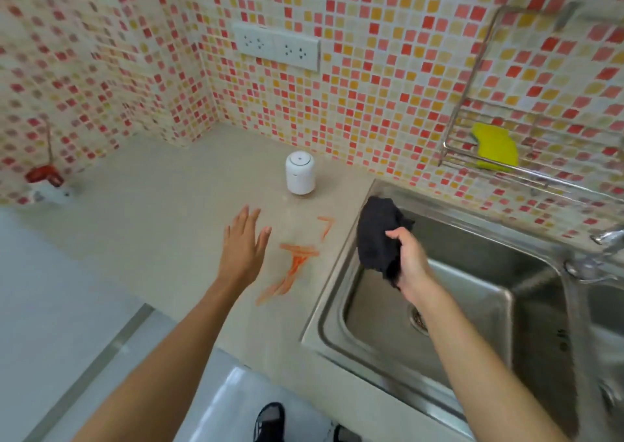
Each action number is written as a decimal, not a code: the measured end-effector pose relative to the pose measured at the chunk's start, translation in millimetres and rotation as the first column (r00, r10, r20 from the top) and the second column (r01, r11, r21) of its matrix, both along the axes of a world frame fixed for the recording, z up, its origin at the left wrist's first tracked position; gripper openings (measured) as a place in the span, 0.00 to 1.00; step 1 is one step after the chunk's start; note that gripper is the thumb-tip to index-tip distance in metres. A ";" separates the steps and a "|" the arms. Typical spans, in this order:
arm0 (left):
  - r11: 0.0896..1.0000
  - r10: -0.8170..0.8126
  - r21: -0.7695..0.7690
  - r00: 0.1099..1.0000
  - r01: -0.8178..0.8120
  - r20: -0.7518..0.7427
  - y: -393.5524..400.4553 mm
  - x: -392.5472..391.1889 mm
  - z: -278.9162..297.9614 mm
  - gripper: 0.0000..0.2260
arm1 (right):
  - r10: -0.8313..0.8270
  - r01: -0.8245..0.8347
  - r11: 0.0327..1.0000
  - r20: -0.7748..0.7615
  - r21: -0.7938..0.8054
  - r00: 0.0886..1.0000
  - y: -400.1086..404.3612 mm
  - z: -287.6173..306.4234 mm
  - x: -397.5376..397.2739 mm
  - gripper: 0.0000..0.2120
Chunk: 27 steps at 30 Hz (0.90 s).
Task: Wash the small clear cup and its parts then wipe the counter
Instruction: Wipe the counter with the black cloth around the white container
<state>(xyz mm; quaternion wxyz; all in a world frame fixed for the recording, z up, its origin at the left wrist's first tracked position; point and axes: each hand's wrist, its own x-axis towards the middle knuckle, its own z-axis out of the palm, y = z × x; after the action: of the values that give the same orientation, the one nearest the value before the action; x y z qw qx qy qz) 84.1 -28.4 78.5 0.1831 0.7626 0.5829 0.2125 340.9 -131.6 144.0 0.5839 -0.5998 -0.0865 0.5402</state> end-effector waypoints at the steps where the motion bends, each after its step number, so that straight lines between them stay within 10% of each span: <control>1: 0.999 0.030 -0.024 0.999 -0.030 0.011 5.3 -14.6 -7.8 0.23 | 0.052 -0.044 0.996 0.108 -0.076 0.993 7.2 -16.9 -15.3 0.15; 4: 0.993 0.079 -0.083 0.997 -0.080 -0.018 24.5 -51.0 -34.7 0.23 | 0.358 -0.293 0.934 0.556 -0.206 0.750 18.0 -66.3 -58.7 0.25; 6: 0.988 0.072 -0.127 0.993 -0.084 -0.090 40.3 -67.4 -55.5 0.24 | 0.604 -0.503 0.750 0.753 -0.429 0.259 17.2 -99.9 -81.2 0.28; 8: 0.984 0.038 -0.167 0.983 -0.069 -0.180 53.3 -79.8 -77.5 0.25 | 0.687 -0.467 0.579 0.708 -0.668 -0.161 13.7 -122.7 -100.1 0.34; 11: 0.977 -0.026 -0.213 0.966 -0.031 -0.257 60.4 -91.9 -105.5 0.26 | 0.603 -0.348 0.594 0.688 -0.725 -0.403 22.4 -146.4 -120.5 0.33; 16: 0.995 -0.016 -0.102 0.967 -0.010 -0.255 54.2 -95.6 -126.0 0.27 | 0.561 -0.267 0.643 0.679 -0.718 -0.473 58.5 -172.7 -116.4 0.30; 22: 0.999 0.016 -0.037 0.980 -0.023 -0.197 56.1 -95.6 -132.1 0.25 | 0.619 -0.042 0.763 0.747 -0.645 -0.243 104.0 -185.4 -129.4 0.33; 27: 0.999 0.041 -0.029 0.988 -0.046 -0.148 55.7 -95.5 -129.5 0.24 | 0.617 -0.136 0.729 0.729 -0.671 -0.296 15.4 -175.4 -201.1 0.33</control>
<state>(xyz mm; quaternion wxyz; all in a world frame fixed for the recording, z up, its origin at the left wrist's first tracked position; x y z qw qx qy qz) -11.3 27.3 -51.0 0.1471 0.7603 0.6146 0.1503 139.8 -116.2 -31.3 -0.0069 -0.8057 -0.5876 0.0743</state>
